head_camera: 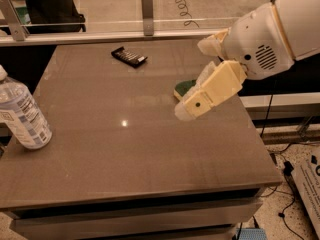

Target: Knock blue plastic bottle over

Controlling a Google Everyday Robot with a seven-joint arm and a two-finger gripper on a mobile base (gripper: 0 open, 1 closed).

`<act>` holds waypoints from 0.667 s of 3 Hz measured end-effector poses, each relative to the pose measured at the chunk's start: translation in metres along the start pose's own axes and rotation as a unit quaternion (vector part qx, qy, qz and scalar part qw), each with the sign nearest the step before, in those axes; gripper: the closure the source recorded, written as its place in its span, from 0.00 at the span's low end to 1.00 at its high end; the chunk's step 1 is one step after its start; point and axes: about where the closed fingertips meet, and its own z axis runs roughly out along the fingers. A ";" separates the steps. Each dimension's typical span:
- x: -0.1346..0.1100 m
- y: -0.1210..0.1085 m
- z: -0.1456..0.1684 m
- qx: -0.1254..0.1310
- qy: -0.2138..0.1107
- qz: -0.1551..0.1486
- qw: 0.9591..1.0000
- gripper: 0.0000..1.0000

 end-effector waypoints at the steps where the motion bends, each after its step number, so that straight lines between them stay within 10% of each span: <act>1: -0.003 0.013 0.021 -0.004 -0.025 0.001 1.000 0.00; 2: -0.010 0.030 0.074 -0.018 -0.075 -0.002 0.997 0.00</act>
Offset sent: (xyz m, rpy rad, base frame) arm -0.0031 0.1301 -0.0780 0.2895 -0.0519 0.0515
